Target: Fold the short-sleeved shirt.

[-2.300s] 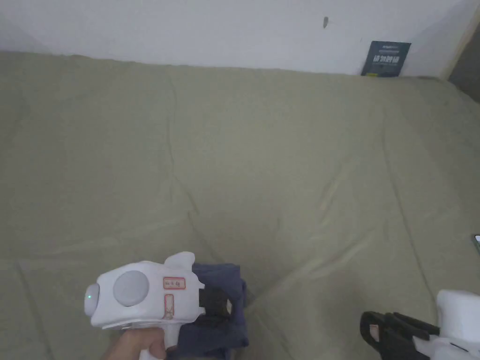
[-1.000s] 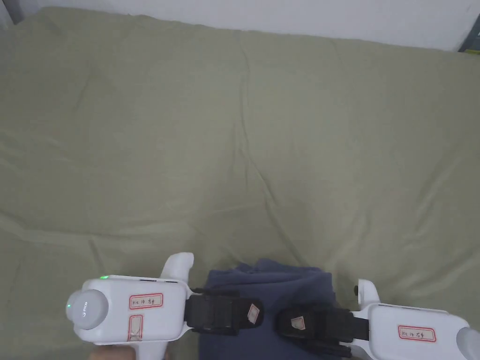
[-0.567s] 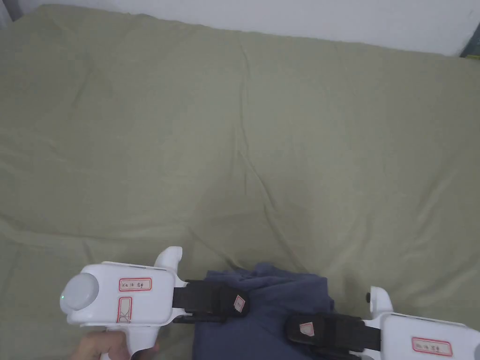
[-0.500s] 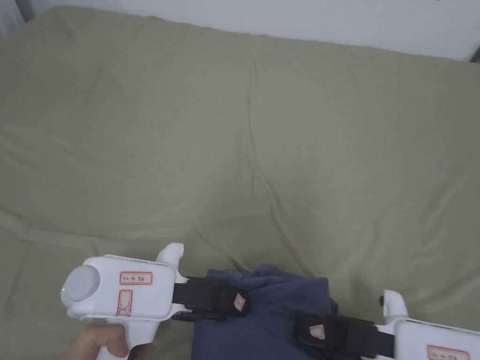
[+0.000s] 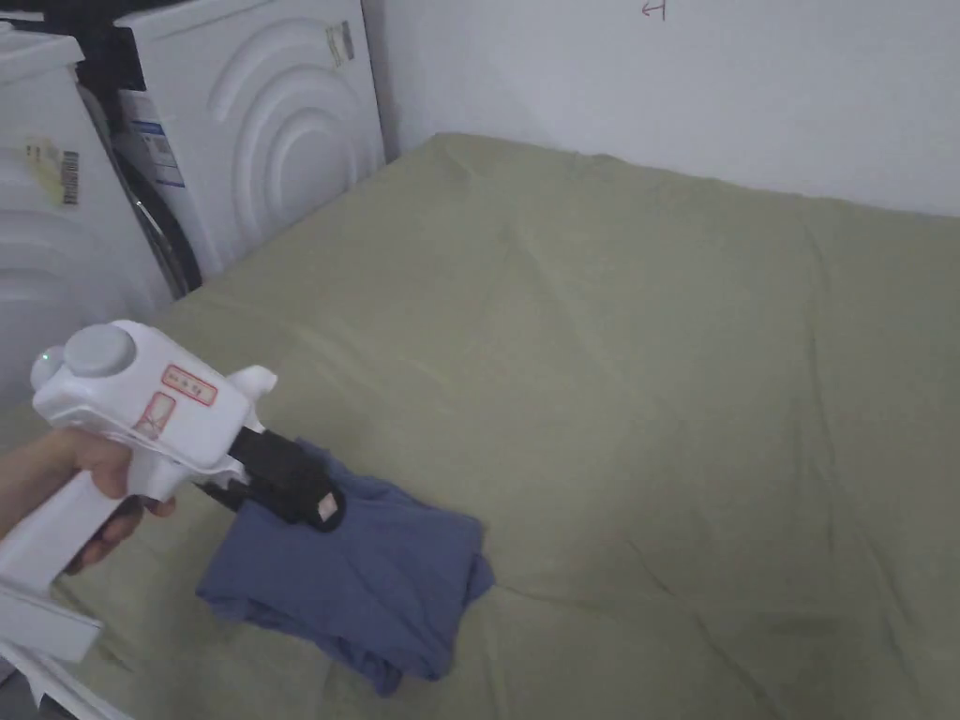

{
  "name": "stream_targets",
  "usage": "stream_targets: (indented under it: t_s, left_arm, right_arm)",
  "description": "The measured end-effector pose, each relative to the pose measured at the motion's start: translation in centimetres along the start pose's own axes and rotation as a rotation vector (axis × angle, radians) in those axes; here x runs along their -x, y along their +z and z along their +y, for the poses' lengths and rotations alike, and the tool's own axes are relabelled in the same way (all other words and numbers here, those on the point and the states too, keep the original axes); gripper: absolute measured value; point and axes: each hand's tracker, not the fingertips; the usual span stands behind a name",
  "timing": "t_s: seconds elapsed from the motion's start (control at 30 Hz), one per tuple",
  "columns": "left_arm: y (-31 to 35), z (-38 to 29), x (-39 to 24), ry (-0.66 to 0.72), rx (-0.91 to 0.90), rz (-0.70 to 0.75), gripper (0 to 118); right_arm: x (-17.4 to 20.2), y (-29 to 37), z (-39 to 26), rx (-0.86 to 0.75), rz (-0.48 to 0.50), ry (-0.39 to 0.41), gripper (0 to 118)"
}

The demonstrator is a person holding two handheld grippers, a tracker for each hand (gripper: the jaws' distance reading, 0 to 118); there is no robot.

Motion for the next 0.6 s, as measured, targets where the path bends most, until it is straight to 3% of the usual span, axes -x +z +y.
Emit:
stream_targets:
  t_s: [0.1, 0.23, 0.27, 0.3, 0.33, 0.4, 0.6]
  left_arm:
    - [2.1, 2.4, 2.5, 0.034, 0.006, 0.078, 34]
    - [1.0, 5.0, 4.6, 0.019, 0.023, 0.021, 34]
    - [0.9, 5.6, 5.0, 0.007, 0.045, 0.018, 43]
    - [0.9, 5.6, 4.8, 0.009, 0.047, 0.032, 70]
    - [1.3, 5.9, 4.2, -0.002, 0.049, 0.067, 117]
    - [2.7, 5.0, 3.5, -0.013, 0.012, 0.074, 114]
    - [7.7, 0.9, -5.1, -0.052, -0.177, 0.385, 112]
  right_arm:
    - [-0.4, 0.1, 0.7, -0.02, -0.017, -0.023, 2]
    - [-0.6, -0.5, 1.2, -0.028, -0.063, -0.024, 2]
    - [-0.7, -0.6, 1.3, -0.028, -0.07, -0.026, 2]
    - [-0.9, -0.6, 1.4, -0.029, -0.075, -0.034, 2]
    - [-1.0, -0.6, 1.5, -0.03, -0.073, -0.039, 2]
    - [-0.8, -0.6, 1.6, -0.022, -0.064, -0.028, 2]
    - [0.7, 0.8, 1.7, -0.042, -0.071, 0.043, 2]
